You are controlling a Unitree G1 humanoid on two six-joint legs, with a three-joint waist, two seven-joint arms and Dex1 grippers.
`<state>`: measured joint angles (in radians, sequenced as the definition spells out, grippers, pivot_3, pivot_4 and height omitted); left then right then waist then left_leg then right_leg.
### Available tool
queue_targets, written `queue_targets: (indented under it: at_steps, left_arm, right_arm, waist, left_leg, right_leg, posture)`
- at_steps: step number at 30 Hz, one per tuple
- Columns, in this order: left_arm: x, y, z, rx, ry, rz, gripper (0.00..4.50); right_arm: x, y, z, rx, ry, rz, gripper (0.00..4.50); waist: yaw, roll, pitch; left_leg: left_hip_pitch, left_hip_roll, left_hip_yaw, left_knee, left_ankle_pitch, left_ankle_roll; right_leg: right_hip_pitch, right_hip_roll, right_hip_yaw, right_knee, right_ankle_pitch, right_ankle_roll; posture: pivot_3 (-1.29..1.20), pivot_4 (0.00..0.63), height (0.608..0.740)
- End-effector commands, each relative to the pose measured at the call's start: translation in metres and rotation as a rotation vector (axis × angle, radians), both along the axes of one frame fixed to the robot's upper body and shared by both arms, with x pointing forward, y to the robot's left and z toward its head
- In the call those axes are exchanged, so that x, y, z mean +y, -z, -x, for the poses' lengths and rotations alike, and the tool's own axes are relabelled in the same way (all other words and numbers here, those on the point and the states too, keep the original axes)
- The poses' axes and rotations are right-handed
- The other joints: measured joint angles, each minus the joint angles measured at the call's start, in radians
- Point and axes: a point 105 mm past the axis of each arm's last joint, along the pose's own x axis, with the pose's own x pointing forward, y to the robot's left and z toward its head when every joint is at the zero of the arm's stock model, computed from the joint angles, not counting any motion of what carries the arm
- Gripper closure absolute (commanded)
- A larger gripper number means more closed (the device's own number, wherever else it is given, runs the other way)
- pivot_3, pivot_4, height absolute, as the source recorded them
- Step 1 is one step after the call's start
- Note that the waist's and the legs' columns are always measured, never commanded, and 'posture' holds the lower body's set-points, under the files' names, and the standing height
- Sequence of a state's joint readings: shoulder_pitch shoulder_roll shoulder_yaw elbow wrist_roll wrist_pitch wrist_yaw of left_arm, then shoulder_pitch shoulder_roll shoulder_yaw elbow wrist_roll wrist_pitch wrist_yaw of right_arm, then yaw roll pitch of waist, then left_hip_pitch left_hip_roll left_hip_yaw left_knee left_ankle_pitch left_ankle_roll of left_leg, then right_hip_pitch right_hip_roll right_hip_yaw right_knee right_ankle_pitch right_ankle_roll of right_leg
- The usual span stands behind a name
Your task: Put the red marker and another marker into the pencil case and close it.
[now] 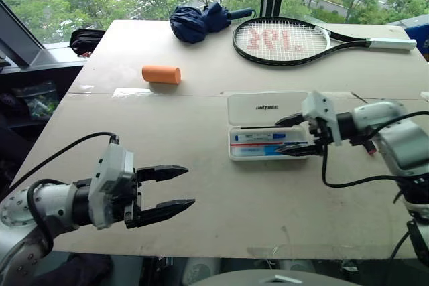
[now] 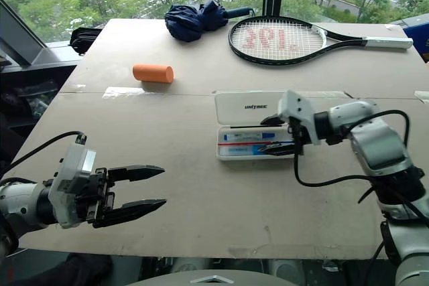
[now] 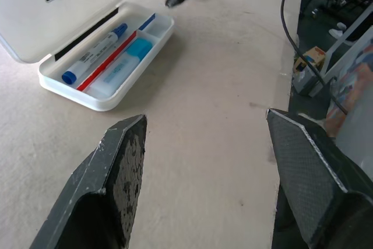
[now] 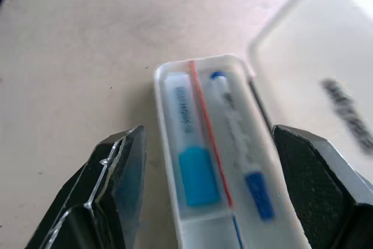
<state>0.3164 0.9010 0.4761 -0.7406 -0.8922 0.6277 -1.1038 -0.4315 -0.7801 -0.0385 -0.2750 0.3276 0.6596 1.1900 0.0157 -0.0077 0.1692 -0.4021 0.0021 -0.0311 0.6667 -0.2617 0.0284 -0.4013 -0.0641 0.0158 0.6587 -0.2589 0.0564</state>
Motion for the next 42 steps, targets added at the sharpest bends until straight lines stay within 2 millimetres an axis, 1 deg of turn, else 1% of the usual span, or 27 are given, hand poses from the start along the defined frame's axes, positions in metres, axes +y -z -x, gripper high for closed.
queue_targets:
  at_steps: [1,3,4,5,6,7,8,10,13,14,15,16,17,18,19,20,21,22,24,26,27,29,30,32,36,42]
  left_arm:
    - [-0.018,-0.008,0.004,-0.041,0.084,0.017,1.21]
    - [-0.023,-0.011,0.002,-0.049,0.101,0.033,1.21]
    - [-0.026,-0.013,0.000,-0.055,0.112,0.041,1.21]
    - [-0.028,-0.015,-0.003,-0.059,0.119,0.048,1.21]
    - [-0.030,-0.016,-0.005,-0.061,0.128,0.056,1.21]
    - [-0.032,-0.017,-0.007,-0.062,0.136,0.061,1.21]
    - [-0.034,-0.018,-0.009,-0.062,0.143,0.065,1.21]
    - [-0.035,-0.019,-0.011,-0.060,0.153,0.066,1.21]
    - [-0.033,-0.019,-0.010,-0.058,0.159,0.063,1.21]
    - [-0.032,-0.018,-0.008,-0.057,0.160,0.063,1.21]
    - [-0.032,-0.018,-0.006,-0.056,0.160,0.063,1.21]
    - [-0.030,-0.016,-0.004,-0.055,0.159,0.062,1.21]
    - [-0.029,-0.015,-0.002,-0.053,0.158,0.061,1.21]
    - [-0.029,-0.014,0.000,-0.052,0.156,0.060,1.21]
    - [-0.029,-0.013,0.001,-0.051,0.151,0.061,1.21]
    - [-0.029,-0.013,0.002,-0.050,0.148,0.062,1.21]
    - [-0.029,-0.012,0.002,-0.049,0.143,0.062,1.21]
    - [-0.029,-0.012,0.003,-0.048,0.140,0.063,1.21]
    - [-0.028,-0.013,0.003,-0.049,0.127,0.054,1.21]
    - [-0.026,-0.013,0.003,-0.049,0.117,0.044,1.21]
    - [-0.025,-0.013,0.003,-0.048,0.113,0.041,1.21]
    - [-0.024,-0.013,0.002,-0.047,0.111,0.031,1.21]
    - [-0.024,-0.013,0.002,-0.048,0.111,0.027,1.21]
    - [-0.025,-0.017,0.003,-0.056,0.113,0.024,1.21]
    - [-0.029,-0.024,0.009,-0.067,0.107,0.020,1.21]
    - [-0.032,-0.026,0.022,-0.062,0.090,0.024,1.21]
  right_arm:
    - [-0.058,-0.013,0.004,-0.044,0.368,-0.023,1.05]
    - [-0.084,-0.003,0.007,0.006,0.549,0.008,1.05]
    - [-0.104,0.007,0.005,0.027,0.693,0.076,1.05]
    - [-0.120,0.014,0.004,0.041,0.812,0.111,1.05]
    - [-0.129,0.020,0.004,0.067,0.888,0.103,1.05]
    - [-0.133,0.025,0.003,0.088,0.935,0.097,1.05]
    - [-0.135,0.030,0.002,0.107,0.965,0.084,1.05]
    - [-0.141,0.044,-0.002,0.135,1.024,0.094,1.05]
    - [-0.149,0.057,-0.008,0.177,1.092,0.095,1.05]
    - [-0.149,0.061,-0.009,0.196,1.096,0.087,1.27]
    - [-0.149,0.063,-0.009,0.211,1.096,0.081,1.61]
    - [-0.149,0.065,-0.010,0.215,1.094,0.080,1.74]
    - [-0.148,0.066,-0.009,0.218,1.088,0.083,1.99]
    - [-0.148,0.065,-0.009,0.217,1.083,0.086,2.50]
    - [-0.143,0.057,-0.009,0.181,1.044,0.076,2.94]
    - [-0.140,0.051,-0.009,0.154,1.014,0.068,3.47]
    - [-0.127,0.043,-0.008,0.134,0.928,0.048,4.01]
    - [-0.118,0.037,-0.006,0.125,0.866,0.036,4.42]
    - [-0.075,0.025,0.006,0.035,0.545,0.083,4.47]
    - [-0.033,0.018,0.025,0.054,0.244,0.070,4.47]
    - [-0.018,0.015,0.032,0.049,0.124,0.066,4.47]
    - [0.000,0.015,0.033,0.032,-0.039,0.103,4.47]
    - [0.004,0.017,0.030,0.024,-0.088,0.138,4.47]
    - [0.009,0.023,0.017,-0.028,-0.168,0.233,4.47]
    - [0.006,0.030,-0.004,-0.053,-0.223,0.342,4.47]
    - [0.000,0.033,-0.013,-0.001,-0.271,0.389,4.47]
  waist:
    - [0.000,0.000,0.000]
    - [-0.004,0.001,0.000]
    - [-0.007,0.001,0.000]
    - [-0.009,0.002,0.000]
    - [-0.011,0.002,0.000]
    - [-0.015,0.002,0.000]
    - [-0.017,0.002,0.000]
    - [-0.024,0.002,0.000]
    - [-0.028,0.002,0.000]
    - [-0.030,0.002,0.000]
    - [-0.030,0.002,0.000]
    - [-0.030,0.002,0.000]
    - [-0.029,0.002,0.000]
    - [-0.029,0.002,0.000]
    - [-0.028,0.002,0.000]
    - [-0.025,0.002,0.000]
    - [-0.024,0.002,0.000]
    - [-0.023,0.002,0.000]
    - [-0.025,0.003,0.000]
    - [-0.030,0.003,0.000]
    - [-0.032,0.002,0.000]
    - [-0.033,0.002,0.000]
    - [-0.034,0.002,0.001]
    - [-0.031,0.002,0.001]
    - [-0.021,0.000,0.002]
    - [-0.026,0.000,0.002]
  left_leg:
    - [0.000,0.000,0.001,0.000,0.000,0.000]
    - [0.001,0.000,0.002,0.000,0.000,0.000]
    - [0.002,0.000,0.003,0.000,0.000,0.000]
    - [0.002,0.000,0.003,0.000,0.000,0.000]
    - [0.003,0.000,0.005,0.000,0.000,0.000]
    - [0.003,0.001,0.005,0.000,0.000,0.000]
    - [0.003,0.001,0.005,0.000,0.000,0.000]
    - [0.004,0.001,0.005,0.000,0.000,0.000]
    - [0.003,0.001,0.005,0.000,0.000,0.000]
    - [0.003,0.001,0.005,0.000,0.000,0.000]
    - [0.003,0.001,0.006,0.000,0.000,0.000]
    - [0.003,0.001,0.006,0.000,0.000,0.000]
    - [0.003,0.001,0.005,0.000,0.000,0.000]
    - [0.003,0.002,0.005,0.000,0.000,0.001]
    - [0.003,0.002,0.005,0.000,0.000,0.000]
    - [0.003,0.002,0.005,0.000,0.000,0.000]
    - [0.003,0.002,0.005,0.000,0.000,0.000]
    - [0.003,0.001,0.005,0.000,0.000,0.000]
    - [0.002,0.001,0.005,0.001,0.000,0.001]
    - [0.003,0.002,0.005,0.000,0.000,0.001]
    - [0.003,0.003,0.005,0.000,0.000,0.001]
    - [0.003,0.004,0.005,0.000,0.000,0.001]
    - [0.004,0.004,0.005,0.000,0.000,0.001]
    - [0.004,0.004,0.005,0.001,0.000,0.000]
    - [0.003,0.003,0.004,0.002,0.000,0.000]
    - [0.002,0.003,0.004,0.000,0.000,0.000]
  right_leg:
    - [0.000,0.000,0.000,0.000,0.000,-0.001]
    - [0.000,0.000,0.001,0.001,-0.001,-0.002]
    - [0.000,0.001,0.002,0.002,-0.001,-0.002]
    - [0.000,0.001,0.002,0.002,-0.001,-0.002]
    - [0.000,0.002,0.003,0.003,-0.001,-0.002]
    - [0.000,0.002,0.004,0.003,-0.001,-0.003]
    - [0.000,0.007,0.004,0.003,-0.001,-0.002]
    - [0.000,0.009,0.005,0.003,0.000,0.000]
    - [0.000,0.010,0.005,0.003,0.000,0.000]
    - [-0.001,0.010,0.005,0.003,0.000,0.000]
    - [-0.001,0.010,0.006,0.003,0.000,0.001]
    - [-0.001,0.010,0.006,0.003,0.000,0.001]
    - [-0.001,0.010,0.006,0.003,0.000,0.001]
    - [-0.001,0.011,0.006,0.003,0.000,0.001]
    - [-0.001,0.010,0.006,0.003,0.000,0.001]
    - [-0.001,0.010,0.006,0.003,0.000,0.001]
    - [-0.001,0.010,0.006,0.003,0.000,0.001]
    - [-0.001,0.010,0.006,0.003,0.000,0.001]
    - [-0.001,0.010,0.006,0.003,0.000,0.001]
    - [-0.001,0.010,0.005,0.003,0.000,0.001]
    - [-0.001,0.012,0.005,0.003,0.000,0.001]
    - [-0.001,0.012,0.005,0.003,0.000,0.001]
    - [-0.001,0.013,0.005,0.003,0.000,0.001]
    - [-0.001,0.013,0.004,0.003,0.000,0.001]
    - [0.000,0.011,0.004,0.002,0.000,0.001]
    - [-0.001,0.009,0.004,0.001,0.000,0.001]
  posture:
    - [0.00,0.150,0.730]
    - [0.00,0.150,0.730]
    - [0.00,0.150,0.730]
    - [0.00,0.150,0.730]
    - [0.00,0.150,0.730]
    - [0.00,0.150,0.730]
    - [0.00,0.150,0.730]
    - [0.00,0.150,0.730]
    - [0.00,0.150,0.730]
    - [0.00,0.150,0.730]
    - [0.00,0.150,0.730]
    - [0.00,0.150,0.730]
    - [0.00,0.150,0.730]
    - [0.00,0.150,0.730]
    - [0.00,0.150,0.730]
    - [0.00,0.150,0.730]
    - [0.00,0.150,0.730]
    - [0.00,0.150,0.730]
    - [0.00,0.150,0.730]
    - [0.00,0.150,0.730]
    - [0.00,0.150,0.730]
    - [0.00,0.150,0.730]
    - [0.00,0.150,0.730]
    - [0.00,0.150,0.730]
    - [0.00,0.150,0.730]
    - [0.00,0.150,0.730]
